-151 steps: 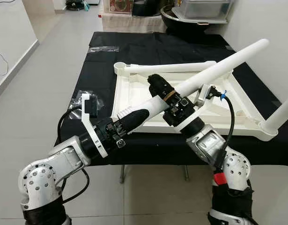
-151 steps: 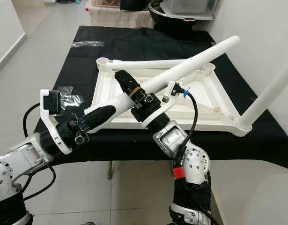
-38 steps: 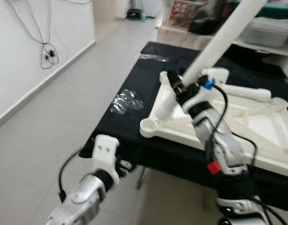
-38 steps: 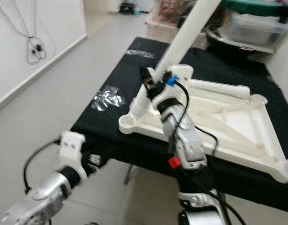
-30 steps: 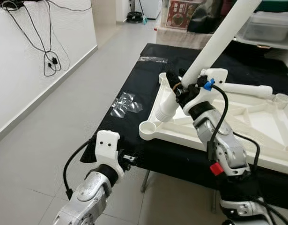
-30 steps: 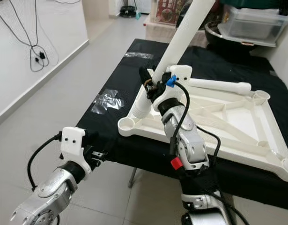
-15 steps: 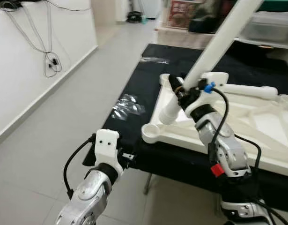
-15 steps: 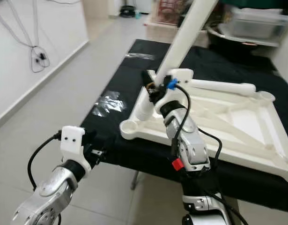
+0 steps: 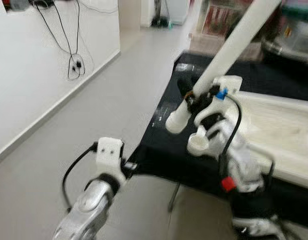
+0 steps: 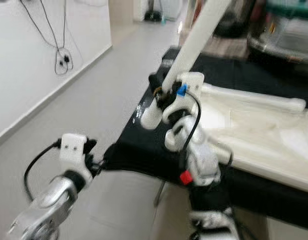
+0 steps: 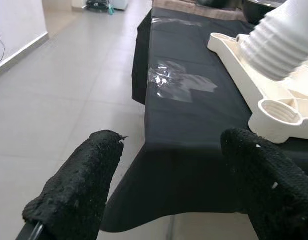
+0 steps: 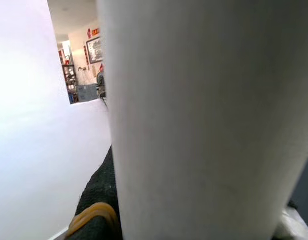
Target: Building children table
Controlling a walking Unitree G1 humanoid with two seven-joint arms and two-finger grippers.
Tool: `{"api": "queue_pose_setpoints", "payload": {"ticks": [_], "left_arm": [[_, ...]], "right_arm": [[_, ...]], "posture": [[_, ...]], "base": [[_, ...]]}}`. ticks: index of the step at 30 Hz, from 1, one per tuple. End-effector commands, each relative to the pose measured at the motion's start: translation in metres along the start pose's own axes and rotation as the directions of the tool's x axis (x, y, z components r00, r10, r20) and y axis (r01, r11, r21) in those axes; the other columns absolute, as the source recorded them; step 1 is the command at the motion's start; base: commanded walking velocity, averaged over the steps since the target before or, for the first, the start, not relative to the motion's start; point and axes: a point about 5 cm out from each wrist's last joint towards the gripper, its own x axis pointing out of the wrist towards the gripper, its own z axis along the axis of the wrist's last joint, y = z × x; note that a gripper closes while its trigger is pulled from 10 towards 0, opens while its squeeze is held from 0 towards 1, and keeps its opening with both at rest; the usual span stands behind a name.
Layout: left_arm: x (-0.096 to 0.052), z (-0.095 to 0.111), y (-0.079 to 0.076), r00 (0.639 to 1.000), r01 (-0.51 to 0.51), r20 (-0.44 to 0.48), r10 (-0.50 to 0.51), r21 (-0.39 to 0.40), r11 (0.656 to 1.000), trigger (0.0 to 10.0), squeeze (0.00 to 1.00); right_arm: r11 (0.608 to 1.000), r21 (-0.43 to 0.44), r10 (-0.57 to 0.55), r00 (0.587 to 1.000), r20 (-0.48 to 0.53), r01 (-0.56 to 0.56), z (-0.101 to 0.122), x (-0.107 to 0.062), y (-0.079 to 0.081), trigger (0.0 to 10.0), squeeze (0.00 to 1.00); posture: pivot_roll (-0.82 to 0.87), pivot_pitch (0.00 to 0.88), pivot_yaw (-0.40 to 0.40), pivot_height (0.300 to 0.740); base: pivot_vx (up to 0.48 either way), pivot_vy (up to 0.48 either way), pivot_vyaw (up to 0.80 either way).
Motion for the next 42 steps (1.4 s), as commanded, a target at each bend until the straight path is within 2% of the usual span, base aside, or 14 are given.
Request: {"api": "queue_pose_setpoints", "payload": {"ticks": [1,9,18,26,42], "left_arm": [[0.002,0.000,-0.003,1.000,0.009,0.001,-0.009,0.005,1.000,10.0,0.00],[0.003,0.006,-0.001,1.000,0.000,0.023,0.000,-0.009,1.000,10.0,0.00],[0.004,0.011,0.004,0.998,-0.032,0.050,0.032,0.001,0.999,10.0,0.00],[0.007,0.012,0.011,0.997,-0.064,0.040,0.065,-0.029,0.998,10.0,0.00],[0.008,0.016,0.013,0.995,-0.073,0.058,0.075,-0.040,0.997,10.0,0.00]], "right_arm": [[0.999,-0.013,-0.033,0.999,0.014,0.033,0.004,-0.002,-0.008,10.0,0.00],[0.999,-0.022,-0.036,0.999,0.008,0.036,0.003,-0.003,-0.008,10.0,0.00],[0.999,-0.025,-0.025,1.000,0.013,0.026,0.002,-0.005,-0.004,10.0,0.00],[0.999,-0.028,-0.031,0.999,0.013,0.031,0.003,-0.004,-0.005,10.0,0.00],[0.999,-0.024,-0.039,0.999,0.021,0.039,0.004,-0.002,-0.006,10.0,0.00]], "posture": [[0.08,0.061,-0.087,0.740],[0.08,0.056,-0.087,0.740],[0.08,0.050,-0.086,0.740],[0.08,0.052,-0.088,0.740],[0.08,0.059,-0.090,0.740]], "base": [[0.000,0.000,-0.55],[0.000,0.000,-0.71],[0.057,-0.076,0.00],[0.134,-0.165,0.00],[0.000,0.000,0.00]]}}
